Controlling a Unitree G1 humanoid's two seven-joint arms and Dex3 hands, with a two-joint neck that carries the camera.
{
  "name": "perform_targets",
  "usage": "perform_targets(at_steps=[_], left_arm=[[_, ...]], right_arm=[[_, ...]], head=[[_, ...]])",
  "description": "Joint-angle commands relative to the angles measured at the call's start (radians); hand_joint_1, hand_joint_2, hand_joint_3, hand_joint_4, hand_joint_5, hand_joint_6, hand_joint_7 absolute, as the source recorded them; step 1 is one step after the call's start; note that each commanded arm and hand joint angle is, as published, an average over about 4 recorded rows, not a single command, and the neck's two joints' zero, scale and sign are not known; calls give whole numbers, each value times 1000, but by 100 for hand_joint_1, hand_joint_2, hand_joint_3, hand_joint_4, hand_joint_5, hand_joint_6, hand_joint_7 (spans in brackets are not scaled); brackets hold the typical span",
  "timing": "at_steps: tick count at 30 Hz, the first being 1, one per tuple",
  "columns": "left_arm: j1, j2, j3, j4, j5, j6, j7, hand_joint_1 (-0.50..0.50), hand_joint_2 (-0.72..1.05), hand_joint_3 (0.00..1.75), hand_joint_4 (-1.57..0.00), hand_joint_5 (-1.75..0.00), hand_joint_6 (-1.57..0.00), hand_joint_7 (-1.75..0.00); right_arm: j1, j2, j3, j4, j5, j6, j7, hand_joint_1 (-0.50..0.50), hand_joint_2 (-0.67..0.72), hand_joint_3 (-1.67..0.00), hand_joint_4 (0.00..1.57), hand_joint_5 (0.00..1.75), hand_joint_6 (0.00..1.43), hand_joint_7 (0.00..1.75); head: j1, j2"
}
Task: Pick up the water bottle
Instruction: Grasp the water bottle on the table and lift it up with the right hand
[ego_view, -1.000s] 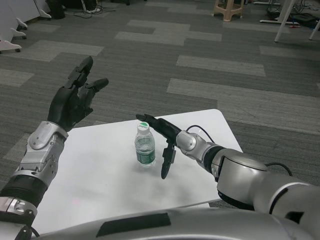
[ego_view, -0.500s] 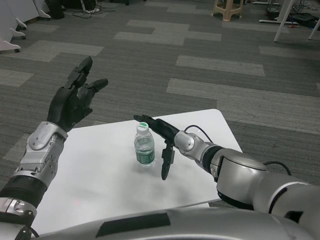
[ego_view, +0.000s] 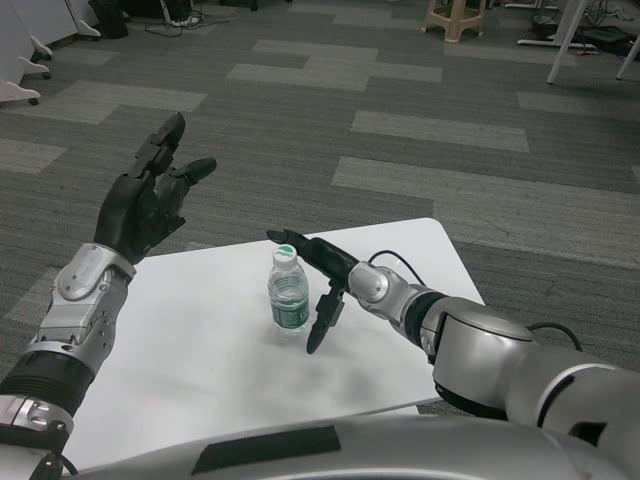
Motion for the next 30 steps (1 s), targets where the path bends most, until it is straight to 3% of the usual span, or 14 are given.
perform_targets(at_steps=[1,8,14,18,21,24,28,30], left_arm=[[-10,8,3,4,-8,-8,6,-48,105,52,0,-74,0,0],[-9,8,3,3,-8,-8,6,-48,105,52,0,-74,0,0],[-8,8,5,2,-8,-8,6,-48,105,52,0,-72,0,0],[-7,8,6,1,-8,-8,6,-48,105,52,0,-82,0,0],[-7,8,6,1,-8,-8,6,-48,105,52,0,-77,0,0],[-7,8,6,1,-8,-8,6,-48,105,52,0,-80,0,0],[-6,8,6,1,-8,-8,6,-48,105,52,0,-72,0,0],[-5,8,7,0,-8,-8,6,-48,105,52,0,-77,0,0]], right_arm=[[-30,2,7,-8,4,4,-6,-33,-29,-8,0,0,0,0],[-30,2,23,-15,3,4,-8,-33,-41,-8,0,0,0,0],[-30,2,30,-16,3,4,-9,-41,-41,-8,0,0,0,0],[-30,2,33,-16,3,4,-9,-43,-41,-8,0,0,0,0],[-30,2,36,-16,3,4,-9,-44,-46,-8,0,0,0,0],[-30,2,39,-16,3,4,-9,-46,-53,-10,0,7,0,5],[-30,2,41,-16,3,5,-9,-46,-51,-20,5,46,3,31],[-30,2,44,-15,2,6,-9,-46,-54,-28,9,63,11,47]], head=[[0,0],[-1,0],[1,2],[2,1],[2,2],[3,3],[2,3],[4,3]])
